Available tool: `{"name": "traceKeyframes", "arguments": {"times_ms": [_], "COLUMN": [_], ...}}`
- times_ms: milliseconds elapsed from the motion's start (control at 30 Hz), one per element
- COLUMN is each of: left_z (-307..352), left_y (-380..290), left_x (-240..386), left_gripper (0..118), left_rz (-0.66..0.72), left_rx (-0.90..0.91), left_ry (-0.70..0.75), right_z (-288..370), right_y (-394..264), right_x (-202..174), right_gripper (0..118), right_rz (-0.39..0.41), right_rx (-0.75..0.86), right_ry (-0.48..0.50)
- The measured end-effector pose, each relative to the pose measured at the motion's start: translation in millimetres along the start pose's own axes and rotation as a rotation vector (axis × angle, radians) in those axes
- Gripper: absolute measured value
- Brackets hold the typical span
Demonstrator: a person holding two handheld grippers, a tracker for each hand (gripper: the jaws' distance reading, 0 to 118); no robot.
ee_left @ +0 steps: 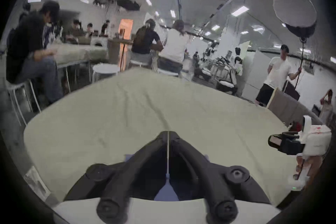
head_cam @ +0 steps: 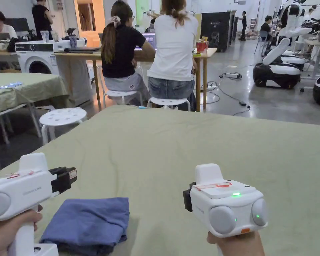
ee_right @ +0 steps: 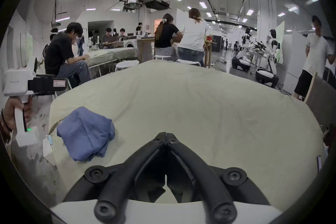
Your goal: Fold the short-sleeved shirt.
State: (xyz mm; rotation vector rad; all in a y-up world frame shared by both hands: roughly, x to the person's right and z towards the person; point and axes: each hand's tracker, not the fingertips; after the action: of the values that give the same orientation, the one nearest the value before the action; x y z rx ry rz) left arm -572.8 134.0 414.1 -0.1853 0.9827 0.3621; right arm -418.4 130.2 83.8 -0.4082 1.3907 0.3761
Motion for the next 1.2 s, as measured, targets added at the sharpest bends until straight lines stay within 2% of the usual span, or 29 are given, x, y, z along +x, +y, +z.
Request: {"name": "traceKeyframes", "arguments": {"times_ms": [100,233,500,600,733,833,967,1200], "left_z": [-4,-17,-68,-79,-100,-107,-117,-126], "left_y": [1,4,39,43,30,17,2,-12], "left_x": [69,171,346,407,474,509,530,527], "left_gripper": [0,0,0,0,0,0,0,0], "left_rz": [-0.009,-0.138,-0.23,-0.221,-0.291,-0.308,-0.309,-0.303], "left_rx": [0.033,0.076,0.183,0.217,0.258,0.261,0.23,0.195], "left_ry": [-0.062,-0.077,-0.167,-0.205,-0.229,-0.24,-0.261,-0.231], "right_z": [22,68,137,160,180,188,184,176], "right_y": [8,29,62,67,61,49,29,9], "right_x": [34,89,225,269,323,351,377,389], "right_gripper": [0,0,0,0,1,0,0,0], "right_rz": [-0.002,-0.018,-0.068,-0.068,-0.111,-0.127,-0.105,-0.153], "right_rx": [0.035,0.106,0.253,0.284,0.333,0.358,0.367,0.364], "right_ry": [-0.03,-0.084,-0.252,-0.322,-0.389,-0.444,-0.483,-0.505]}}
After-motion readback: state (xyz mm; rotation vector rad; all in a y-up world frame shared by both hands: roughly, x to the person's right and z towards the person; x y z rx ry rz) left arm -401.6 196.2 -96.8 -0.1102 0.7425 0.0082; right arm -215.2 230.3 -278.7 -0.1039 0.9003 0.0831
